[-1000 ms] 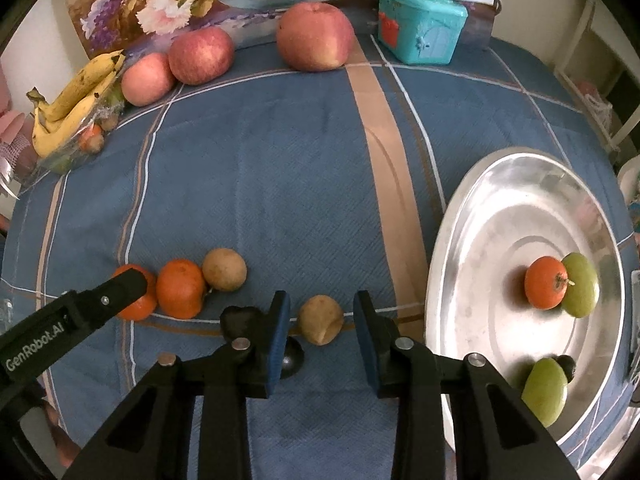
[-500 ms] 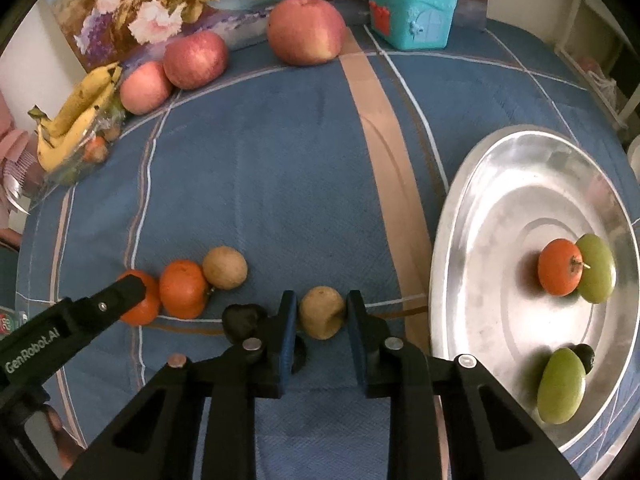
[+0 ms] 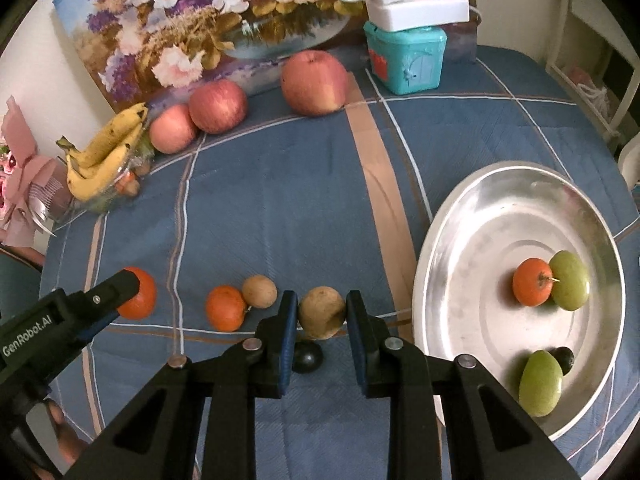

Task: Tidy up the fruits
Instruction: 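Carry the tangerine and kiwi over the steel bowl with both tools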

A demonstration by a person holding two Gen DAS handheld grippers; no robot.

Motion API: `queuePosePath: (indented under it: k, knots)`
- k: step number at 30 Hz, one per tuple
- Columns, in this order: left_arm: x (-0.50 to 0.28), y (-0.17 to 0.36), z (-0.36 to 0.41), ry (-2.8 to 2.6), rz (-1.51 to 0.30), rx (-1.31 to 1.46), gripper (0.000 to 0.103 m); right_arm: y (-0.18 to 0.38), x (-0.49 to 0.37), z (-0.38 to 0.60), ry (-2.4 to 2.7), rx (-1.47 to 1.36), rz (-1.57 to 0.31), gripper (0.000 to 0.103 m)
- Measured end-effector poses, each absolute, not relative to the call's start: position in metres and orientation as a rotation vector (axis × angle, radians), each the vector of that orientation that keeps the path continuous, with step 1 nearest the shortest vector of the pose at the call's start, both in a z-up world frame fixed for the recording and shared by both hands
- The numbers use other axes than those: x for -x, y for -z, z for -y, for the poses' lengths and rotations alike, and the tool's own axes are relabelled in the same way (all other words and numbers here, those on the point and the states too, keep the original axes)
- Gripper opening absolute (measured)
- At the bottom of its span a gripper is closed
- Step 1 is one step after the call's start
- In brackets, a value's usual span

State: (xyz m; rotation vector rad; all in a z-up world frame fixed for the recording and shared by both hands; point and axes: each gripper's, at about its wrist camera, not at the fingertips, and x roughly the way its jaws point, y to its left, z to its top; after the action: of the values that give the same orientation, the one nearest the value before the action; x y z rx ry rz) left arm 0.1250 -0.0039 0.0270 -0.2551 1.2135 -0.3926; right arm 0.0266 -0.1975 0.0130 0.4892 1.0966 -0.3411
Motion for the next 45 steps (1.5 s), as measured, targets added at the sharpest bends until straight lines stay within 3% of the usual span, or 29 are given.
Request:
queuePosePath:
  k: [17, 34, 45]
  knots:
    - [-0.109, -0.041, 0.035, 0.499, -1.227, 0.222, 0.039, -0.024, -0.014, 0.208, 0.375, -0.491, -1.084, 0.026]
    - [-0.056, -0.053, 0.114, 0.742, -1.176, 0.063, 0.039, -0.031, 0.065, 0.322, 0.736, -0.632, -0.987, 0.026]
    - [-0.013, -0.047, 0.167, 0.908, -1.137, -0.063, 0.039, -0.030, 0.092, 0.346, 0.786, -0.717, -0.951, 0.026]
